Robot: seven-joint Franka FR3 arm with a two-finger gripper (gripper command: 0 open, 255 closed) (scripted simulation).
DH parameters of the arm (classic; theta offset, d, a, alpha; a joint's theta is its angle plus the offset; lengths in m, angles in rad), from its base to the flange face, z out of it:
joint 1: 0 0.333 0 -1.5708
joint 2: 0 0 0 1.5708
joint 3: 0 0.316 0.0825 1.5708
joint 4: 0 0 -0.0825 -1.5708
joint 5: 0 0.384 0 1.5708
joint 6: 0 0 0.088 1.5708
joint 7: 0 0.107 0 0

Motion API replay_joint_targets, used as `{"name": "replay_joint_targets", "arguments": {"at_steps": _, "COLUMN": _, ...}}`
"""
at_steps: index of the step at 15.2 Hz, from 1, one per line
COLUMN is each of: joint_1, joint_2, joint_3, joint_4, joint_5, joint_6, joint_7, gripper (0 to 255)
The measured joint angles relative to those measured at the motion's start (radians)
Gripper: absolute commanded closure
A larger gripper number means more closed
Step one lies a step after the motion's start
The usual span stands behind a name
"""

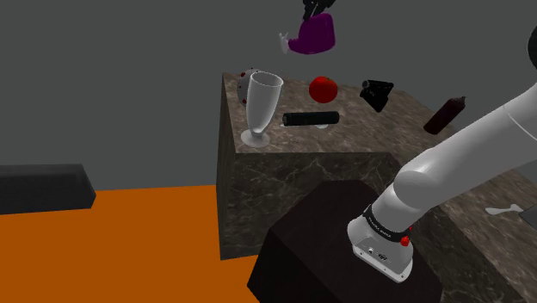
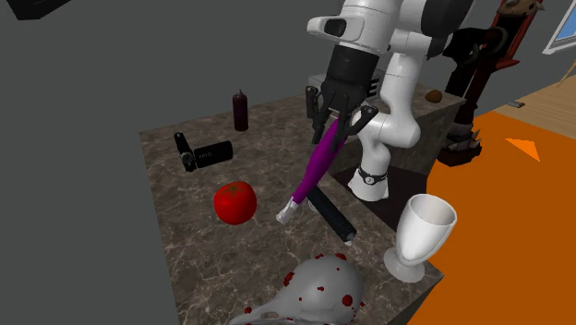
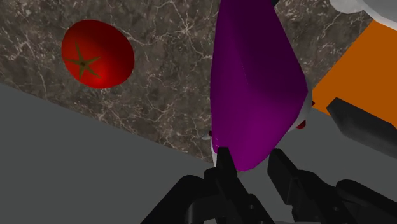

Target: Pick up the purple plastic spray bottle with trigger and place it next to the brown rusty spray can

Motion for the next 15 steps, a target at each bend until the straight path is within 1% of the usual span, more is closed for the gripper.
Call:
{"name": "replay_joint_targets", "arguments": {"at_steps": 10, "joint_1": 0.000, "joint_2": 0.063, "joint_3": 0.004, "joint_4": 0.208, "joint_5": -0.002, "joint_6": -0.144, "joint_7": -0.010, "gripper": 255}}
{"name": "replay_joint_targets", "arguments": {"at_steps": 15, "joint_1": -0.028, "joint_2": -0.028, "joint_3": -0.056, "joint_4": 0.127, "joint_5": 0.013, "joint_6": -0.147, "joint_7": -0.096, "gripper": 255}}
